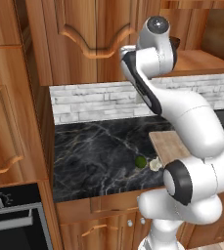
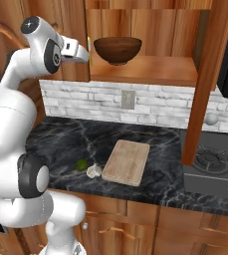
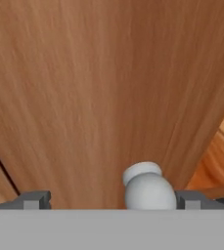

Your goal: Open the cabinet. Place the bowl and condiment on the counter. Then place the lime and garlic on the cutting board.

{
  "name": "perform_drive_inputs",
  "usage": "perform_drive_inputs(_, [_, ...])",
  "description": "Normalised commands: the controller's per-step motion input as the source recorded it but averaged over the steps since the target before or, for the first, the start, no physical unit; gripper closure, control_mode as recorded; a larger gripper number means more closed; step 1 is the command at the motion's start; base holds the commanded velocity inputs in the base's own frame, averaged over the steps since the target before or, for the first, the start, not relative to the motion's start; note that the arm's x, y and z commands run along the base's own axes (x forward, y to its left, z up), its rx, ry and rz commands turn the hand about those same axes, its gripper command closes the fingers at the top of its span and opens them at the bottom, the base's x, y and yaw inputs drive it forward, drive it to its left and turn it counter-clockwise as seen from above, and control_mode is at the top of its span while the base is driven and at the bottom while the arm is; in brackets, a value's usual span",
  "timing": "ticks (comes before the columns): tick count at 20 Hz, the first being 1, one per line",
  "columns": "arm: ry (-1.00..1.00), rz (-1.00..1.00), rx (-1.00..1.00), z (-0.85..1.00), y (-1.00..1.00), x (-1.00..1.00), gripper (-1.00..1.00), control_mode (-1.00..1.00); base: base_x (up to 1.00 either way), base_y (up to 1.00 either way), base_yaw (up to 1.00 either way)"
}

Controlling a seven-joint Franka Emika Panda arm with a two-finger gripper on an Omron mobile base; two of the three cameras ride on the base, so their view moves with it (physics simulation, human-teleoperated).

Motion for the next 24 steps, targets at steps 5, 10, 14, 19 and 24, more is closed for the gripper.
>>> perform_drive_inputs(5, [-0.08, 0.03, 0.04, 0.00, -0.28, 0.49, -1.00, -1.00, 0.00, 0.00, 0.00])
perform_drive_inputs(10, [-0.12, 0.03, 0.03, 0.00, -0.27, 0.47, -1.00, -1.00, 0.00, 0.00, 0.00])
perform_drive_inputs(14, [-0.15, 0.05, 0.00, -0.15, -0.16, 0.53, 1.00, -1.00, 0.00, 0.00, 0.00])
perform_drive_inputs(19, [-0.26, 0.09, 0.00, -0.43, -0.12, 0.32, 1.00, -1.00, 0.00, 0.00, 0.00])
perform_drive_inputs(24, [-0.33, 0.11, 0.00, -0.75, -0.17, 0.06, 1.00, -1.00, 0.00, 0.00, 0.00])
